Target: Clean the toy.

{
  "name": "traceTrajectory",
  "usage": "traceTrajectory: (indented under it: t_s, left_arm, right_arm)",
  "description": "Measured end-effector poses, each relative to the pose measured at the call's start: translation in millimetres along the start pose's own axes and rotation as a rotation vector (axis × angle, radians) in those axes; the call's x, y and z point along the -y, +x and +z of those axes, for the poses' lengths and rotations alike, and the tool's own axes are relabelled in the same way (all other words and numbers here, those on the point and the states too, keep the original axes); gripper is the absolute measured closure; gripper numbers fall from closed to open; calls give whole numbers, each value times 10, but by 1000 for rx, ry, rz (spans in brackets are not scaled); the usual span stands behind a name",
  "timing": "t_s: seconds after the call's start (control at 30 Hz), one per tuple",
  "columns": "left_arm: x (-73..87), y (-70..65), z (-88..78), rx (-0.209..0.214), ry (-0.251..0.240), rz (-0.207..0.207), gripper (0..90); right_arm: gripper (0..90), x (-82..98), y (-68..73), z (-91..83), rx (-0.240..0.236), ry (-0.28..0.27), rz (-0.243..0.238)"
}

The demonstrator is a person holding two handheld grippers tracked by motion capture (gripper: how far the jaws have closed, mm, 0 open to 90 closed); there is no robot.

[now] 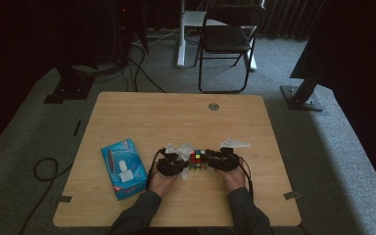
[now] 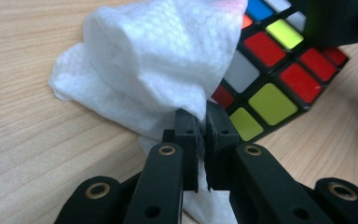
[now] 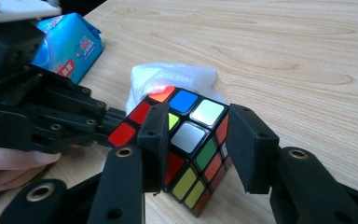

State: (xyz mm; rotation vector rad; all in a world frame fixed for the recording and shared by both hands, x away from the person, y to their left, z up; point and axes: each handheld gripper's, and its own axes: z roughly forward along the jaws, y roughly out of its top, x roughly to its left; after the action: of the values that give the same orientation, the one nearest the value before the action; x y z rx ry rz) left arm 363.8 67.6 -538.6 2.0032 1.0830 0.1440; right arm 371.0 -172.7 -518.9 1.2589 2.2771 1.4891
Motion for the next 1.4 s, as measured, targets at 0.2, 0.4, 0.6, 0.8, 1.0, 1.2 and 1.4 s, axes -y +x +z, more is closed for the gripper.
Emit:
traceTrajectory:
  t_s: [0.2, 0.4, 0.6, 0.8, 1.0, 1.2, 1.4]
  left_arm:
    - [-36, -77, -187, 25, -50, 22, 854]
    - [-74, -132, -298, 73, -68, 26, 855]
    - [-27, -94, -205, 66, -46, 5, 855]
    - [41, -76, -103, 43, -9, 11, 856]
    - [79, -54, 13, 9, 32, 20, 859]
    - [73, -49, 10, -5, 15, 21, 856]
    - [15, 3, -23, -16, -17, -8, 856]
  right_arm:
    - [597, 0, 0, 0, 0, 0, 1]
    - [597, 2, 1, -1, 1, -1, 0]
    - [597, 2, 1, -1, 1, -1, 0]
    - [597, 1, 0, 0, 1, -1, 2]
    - [598, 0, 1, -1, 3, 0, 2]
    - [627, -1, 1, 0, -5, 0, 1]
    - [646, -8, 7, 0, -16, 8, -7]
